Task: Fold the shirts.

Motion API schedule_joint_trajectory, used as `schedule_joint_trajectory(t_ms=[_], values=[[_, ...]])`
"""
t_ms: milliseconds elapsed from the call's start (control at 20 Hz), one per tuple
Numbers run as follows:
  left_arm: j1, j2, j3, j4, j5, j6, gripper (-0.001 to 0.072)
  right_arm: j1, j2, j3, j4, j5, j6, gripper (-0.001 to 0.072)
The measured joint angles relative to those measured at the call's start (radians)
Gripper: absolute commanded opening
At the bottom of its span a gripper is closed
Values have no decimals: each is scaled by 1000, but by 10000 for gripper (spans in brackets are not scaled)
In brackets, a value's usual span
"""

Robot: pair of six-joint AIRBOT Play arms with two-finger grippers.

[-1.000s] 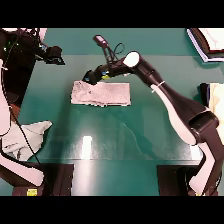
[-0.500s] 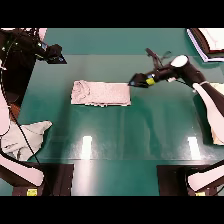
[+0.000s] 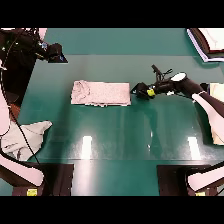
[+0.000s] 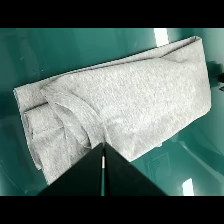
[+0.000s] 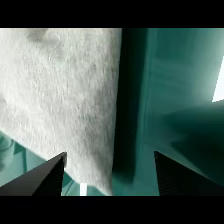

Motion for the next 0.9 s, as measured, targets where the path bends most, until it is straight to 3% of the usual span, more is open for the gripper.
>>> schedule_joint_trajectory(t_ms=[300,400,500,700,900], values=[[0,0,0,-2,0,0,23,95,-97,111,54,-37,1,595],[0,0,0,-8,0,0,23,123,-157,190,62,0,1,373],[0,0,0,-14,-5,0,23,144,-206,266,72,25,2,14],[-3,0,0,-21,-26,0,22,153,-240,359,66,59,3,10],[-51,1,0,-24,-33,2,22,77,-138,334,-47,52,54,10]])
